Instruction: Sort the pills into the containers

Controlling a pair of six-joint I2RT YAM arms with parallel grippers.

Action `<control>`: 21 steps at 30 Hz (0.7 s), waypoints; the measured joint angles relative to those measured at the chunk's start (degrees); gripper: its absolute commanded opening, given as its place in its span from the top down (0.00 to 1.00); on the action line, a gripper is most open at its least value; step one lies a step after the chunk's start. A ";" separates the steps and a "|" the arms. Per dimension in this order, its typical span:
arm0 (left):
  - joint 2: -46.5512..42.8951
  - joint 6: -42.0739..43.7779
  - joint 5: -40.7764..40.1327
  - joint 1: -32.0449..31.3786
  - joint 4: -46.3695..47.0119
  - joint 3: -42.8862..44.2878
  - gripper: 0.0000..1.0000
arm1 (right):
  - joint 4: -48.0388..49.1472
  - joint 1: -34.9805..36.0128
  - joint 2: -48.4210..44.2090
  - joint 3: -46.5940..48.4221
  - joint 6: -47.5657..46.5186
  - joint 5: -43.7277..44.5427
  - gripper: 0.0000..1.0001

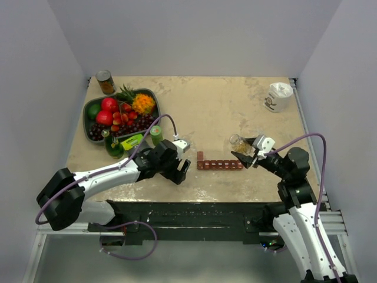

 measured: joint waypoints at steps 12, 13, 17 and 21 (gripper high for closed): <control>5.55 -0.07 -3.08 0.00 -0.44 2.69 0.16 | 0.74 -1.57 -0.96 -0.04 -1.60 -4.59 0.96; 6.23 -0.07 -3.43 0.00 -0.48 3.08 0.16 | 0.74 -1.57 -0.96 -0.07 -1.73 -4.70 0.96; 8.70 0.07 -5.03 0.00 -0.98 5.07 0.19 | 0.74 -1.57 -0.87 -0.33 -2.01 -4.76 0.97; 11.67 0.09 -6.82 -0.02 -1.29 8.07 0.21 | 0.74 -1.60 -0.33 -0.55 -2.05 -4.74 0.98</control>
